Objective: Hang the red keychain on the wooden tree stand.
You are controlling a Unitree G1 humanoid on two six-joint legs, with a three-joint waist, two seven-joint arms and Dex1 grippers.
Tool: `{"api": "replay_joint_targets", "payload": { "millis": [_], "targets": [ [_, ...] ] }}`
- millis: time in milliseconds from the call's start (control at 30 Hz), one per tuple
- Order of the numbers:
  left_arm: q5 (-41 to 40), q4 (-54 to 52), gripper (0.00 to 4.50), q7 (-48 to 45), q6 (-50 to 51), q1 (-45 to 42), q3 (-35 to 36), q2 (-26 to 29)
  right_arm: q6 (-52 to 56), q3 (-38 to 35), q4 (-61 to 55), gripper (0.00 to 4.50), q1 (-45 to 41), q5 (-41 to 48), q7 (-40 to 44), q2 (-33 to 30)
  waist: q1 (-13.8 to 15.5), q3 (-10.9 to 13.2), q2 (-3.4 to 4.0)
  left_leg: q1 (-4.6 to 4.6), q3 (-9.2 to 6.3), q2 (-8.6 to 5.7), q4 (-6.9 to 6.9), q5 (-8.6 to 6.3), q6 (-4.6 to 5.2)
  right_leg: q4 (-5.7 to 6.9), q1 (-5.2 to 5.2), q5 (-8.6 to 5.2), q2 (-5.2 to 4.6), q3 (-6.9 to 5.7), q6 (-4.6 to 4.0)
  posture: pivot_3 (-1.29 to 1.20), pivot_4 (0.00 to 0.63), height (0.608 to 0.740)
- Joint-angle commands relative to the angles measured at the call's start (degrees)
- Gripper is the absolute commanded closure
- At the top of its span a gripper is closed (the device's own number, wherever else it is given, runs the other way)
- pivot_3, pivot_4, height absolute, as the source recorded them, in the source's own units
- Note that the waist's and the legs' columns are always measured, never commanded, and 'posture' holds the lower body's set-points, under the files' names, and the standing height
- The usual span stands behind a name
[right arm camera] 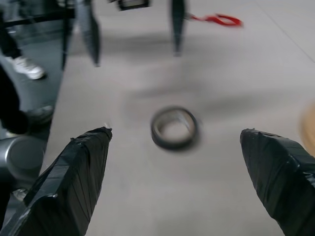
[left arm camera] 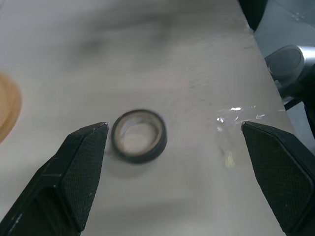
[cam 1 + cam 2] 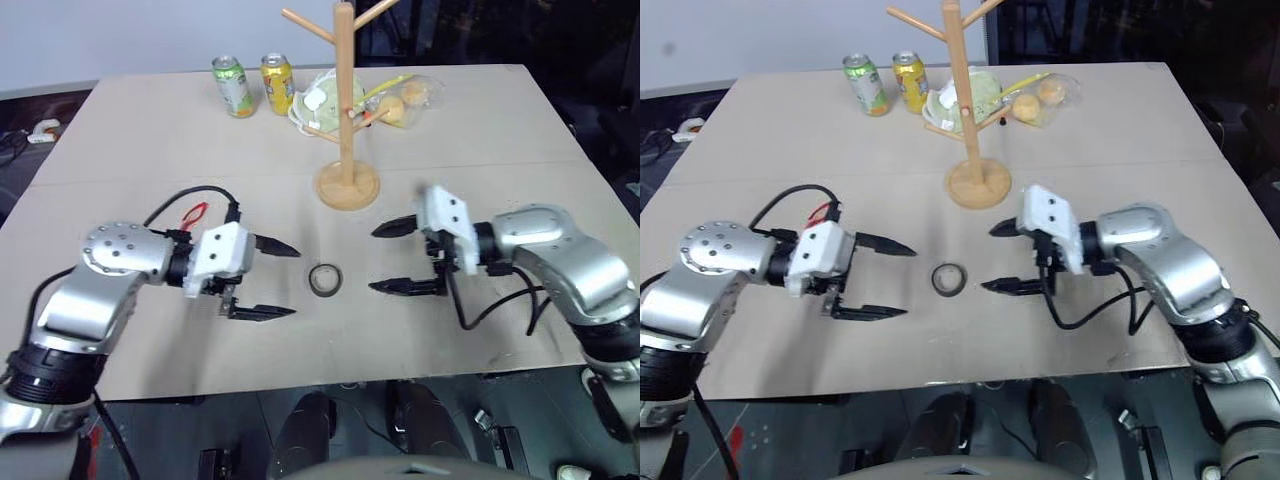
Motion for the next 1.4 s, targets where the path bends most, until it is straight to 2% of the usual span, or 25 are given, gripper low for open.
{"api": "replay_joint_targets", "payload": {
  "millis": [33,333,433,500,567,700,933,1000,1100,1167,1233,1367,1400],
  "targets": [
    [3.88,4.18,0.03,-1.21,-7.09,-2.61,-3.01,-2.6,5.85,-7.63,-9.79,0.0,3.99,5.52,-2.65,-3.93,0.21,-0.01,-0.01,0.0,0.0,0.0,0.0,0.0,0.0,0.02,0.0,0.0,0.0,0.0,0.0,0.0,0.15,0.74],
    [12.86,19.79,0.03,-4.18,-25.5,-8.47,-10.63,-8.51,15.63,-15.86,-17.98,0.0,8.17,14.37,-12.47,-4.98,-0.09,-0.02,-0.03,0.06,0.09,0.09,0.2,0.01,0.03,0.13,0.06,0.02,0.15,0.06,0.03,0.0,0.15,0.74],
    [13.71,22.18,0.79,-4.97,-27.18,-9.33,-11.6,-8.93,16.17,-16.74,-18.43,0.0,8.68,15.22,-14.46,-5.23,-0.07,-0.02,-0.03,0.04,0.1,0.07,0.23,0.01,0.03,0.14,0.07,0.02,0.13,0.07,0.03,0.0,0.15,0.74],
    [14.08,23.41,1.56,-4.6,-27.52,-10.12,-12.11,-9.94,16.04,-16.82,-18.27,0.0,8.56,15.49,-15.81,-5.05,-0.15,-0.03,-0.03,0.04,0.12,0.06,0.23,0.01,0.04,0.14,0.07,0.03,0.12,0.08,0.03,0.0,0.15,0.74],
    [14.52,24.07,2.37,-4.17,-27.53,-10.94,-12.63,-11.17,15.95,-16.63,-18.08,0.0,8.27,15.78,-16.87,-4.87,-0.1,-0.03,-0.04,0.04,0.11,0.06,0.25,0.01,0.04,0.16,0.07,0.03,0.13,0.08,0.03,0.0,0.15,0.74],
    [15.52,23.36,4.37,-3.38,-26.75,-11.85,-13.53,-12.71,15.46,-16.36,-17.66,0.0,8.23,16.34,-17.95,-5.19,-0.09,-0.03,-0.05,0.03,0.1,0.06,0.31,0.01,0.04,0.2,0.08,0.03,0.13,0.08,0.03,0.0,0.15,0.74],
    [15.04,21.27,4.46,-3.89,-23.94,-12.28,-13.34,-12.2,13.52,-15.55,-15.7,0.0,8.34,15.7,-17.48,-5.9,-0.26,-0.03,-0.05,0.06,0.1,0.07,0.37,0.01,0.04,0.31,0.08,0.03,0.14,0.08,0.03,0.0,0.15,0.74],
    [13.29,19.15,4.46,-3.19,-18.43,-12.94,-11.47,-11.16,12.71,-14.93,-14.99,0.0,8.13,15.5,-16.95,-5.94,-0.28,-0.03,-0.05,0.05,0.11,0.07,0.44,0.01,0.04,0.35,0.08,0.03,0.15,0.08,0.03,0.0,0.15,0.74],
    [9.04,13.64,4.46,-0.64,-5.03,-14.09,-7.02,-8.47,11.54,-14.22,-14.23,0.0,7.41,15.32,-16.7,-5.36,-0.44,-0.03,-0.05,0.02,0.08,0.08,0.57,0.01,0.05,0.45,0.08,0.02,0.18,0.07,0.04,0.0,0.15,0.74],
    [5.14,9.25,4.46,4.3,7.02,-15.63,-1.73,-6.88,10.35,-13.61,-13.39,0.0,6.26,15.21,-17.25,-4.01,-0.64,-0.02,-0.06,0.04,0.09,0.08,0.75,0.01,0.05,0.64,0.08,0.0,0.19,0.09,0.07,0.0,0.15,0.74],
    [3.59,8.19,4.46,10.48,14.43,-17.56,3.08,-6.49,9.77,-13.2,-12.62,0.0,4.95,15.5,-18.16,-2.26,-0.76,0.0,-0.1,0.07,0.1,0.09,0.84,0.01,0.05,0.81,0.07,-0.11,0.21,0.12,0.26,0.0,0.15,0.74],
    [7.59,17.43,4.46,24.96,15.5,-19.69,13.15,-4.53,8.94,-11.41,-11.08,0.0,1.92,15.37,-20.18,2.18,-1.09,0.0,-0.09,0.2,0.1,0.17,0.89,0.01,0.04,0.99,0.08,-0.12,0.33,0.14,0.28,0.0,0.15,0.74],
    [10.07,23.43,4.46,30.19,13.15,-20.2,15.31,-2.94,8.72,-10.8,-10.39,0.0,0.93,15.25,-20.59,3.41,-1.16,0.0,-0.08,0.31,0.15,0.24,0.87,0.01,0.04,1.06,0.07,-0.12,0.42,0.21,0.27,0.0,0.15,0.74]
  ]
}}
